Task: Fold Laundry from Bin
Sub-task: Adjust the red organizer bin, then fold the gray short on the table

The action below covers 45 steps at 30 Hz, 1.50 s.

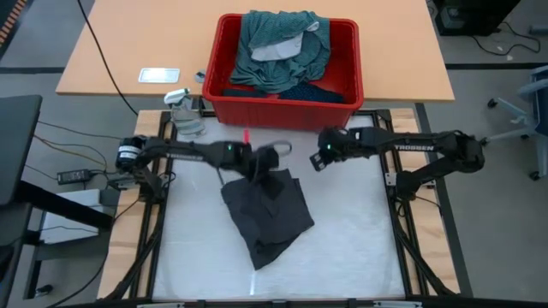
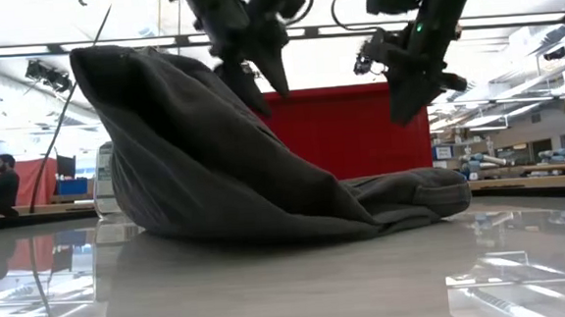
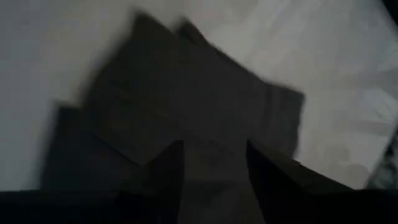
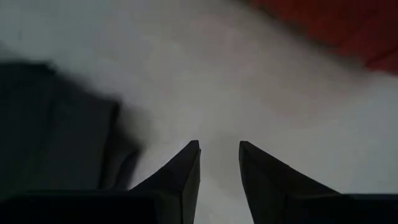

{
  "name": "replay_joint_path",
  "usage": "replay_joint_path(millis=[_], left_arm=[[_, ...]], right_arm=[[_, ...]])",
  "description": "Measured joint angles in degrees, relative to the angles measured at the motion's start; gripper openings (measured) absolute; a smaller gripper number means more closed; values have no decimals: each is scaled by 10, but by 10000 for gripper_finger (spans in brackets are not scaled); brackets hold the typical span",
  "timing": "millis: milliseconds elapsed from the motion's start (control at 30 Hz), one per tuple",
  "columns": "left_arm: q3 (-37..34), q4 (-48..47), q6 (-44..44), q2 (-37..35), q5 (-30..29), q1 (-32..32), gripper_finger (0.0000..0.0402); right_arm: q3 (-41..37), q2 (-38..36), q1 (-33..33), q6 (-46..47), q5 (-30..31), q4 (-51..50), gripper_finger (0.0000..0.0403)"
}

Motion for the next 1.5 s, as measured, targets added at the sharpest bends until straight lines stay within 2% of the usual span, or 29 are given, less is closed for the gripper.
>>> replay_joint_path(millis=[300, 433, 533, 600, 700, 800, 1000, 1100, 1200, 1300, 1433, 1500], left_arm=[[0, 37, 190, 4, 28, 206, 174], [0, 76, 243, 7, 82, 285, 174], [0, 110, 282, 12, 128, 330, 173], [0, 131, 308, 20, 138, 354, 173], [0, 153, 338, 25, 136, 386, 173], [0, 160, 341, 23, 147, 402, 173], [0, 98, 319, 14, 279, 380, 173], [-7, 73, 360, 15, 295, 325, 173], [-28, 96, 372, 15, 298, 268, 173], [-55, 159, 360, 15, 288, 222, 173], [-95, 242, 316, 24, 197, 181, 176], [-115, 267, 293, 37, 196, 175, 179]], right_arm=[[0, 0, -170, -64, 4, 101, 121], [-3, 1, -235, -60, -5, 163, 121], [-1, 9, -283, -75, 9, 227, 121], [-1, 21, -312, -89, 7, 271, 121], [0, 42, -349, -99, -14, 327, 121], [5, 47, -371, -75, -54, 324, 121], [11, 33, -338, 9, -144, 207, 121], [11, 33, -297, 25, -191, 133, 121], [11, 33, -242, 23, -206, 73, 121], [11, 33, -193, 15, -206, 37, 121], [11, 33, -132, 33, -203, 8, 121], [9, 33, -101, 43, -198, 7, 121]])
